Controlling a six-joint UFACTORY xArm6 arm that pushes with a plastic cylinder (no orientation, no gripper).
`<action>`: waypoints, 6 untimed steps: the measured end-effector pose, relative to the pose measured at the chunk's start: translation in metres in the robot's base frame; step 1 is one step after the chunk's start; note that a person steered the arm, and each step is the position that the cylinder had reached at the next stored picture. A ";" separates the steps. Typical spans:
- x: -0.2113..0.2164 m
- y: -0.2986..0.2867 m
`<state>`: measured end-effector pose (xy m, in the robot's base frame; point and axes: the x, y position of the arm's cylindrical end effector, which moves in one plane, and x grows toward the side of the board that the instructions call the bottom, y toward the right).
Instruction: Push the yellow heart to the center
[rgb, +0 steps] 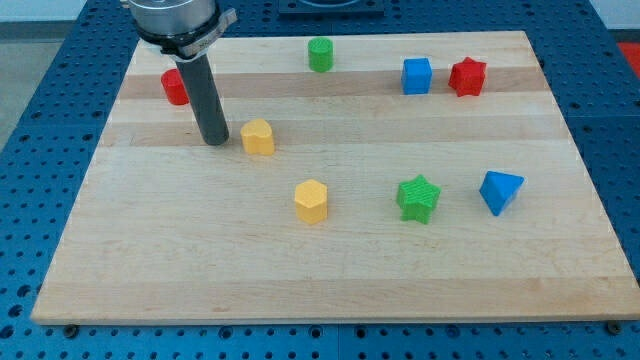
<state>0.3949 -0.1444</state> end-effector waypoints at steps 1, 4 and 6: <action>0.004 0.004; -0.008 0.075; -0.008 0.078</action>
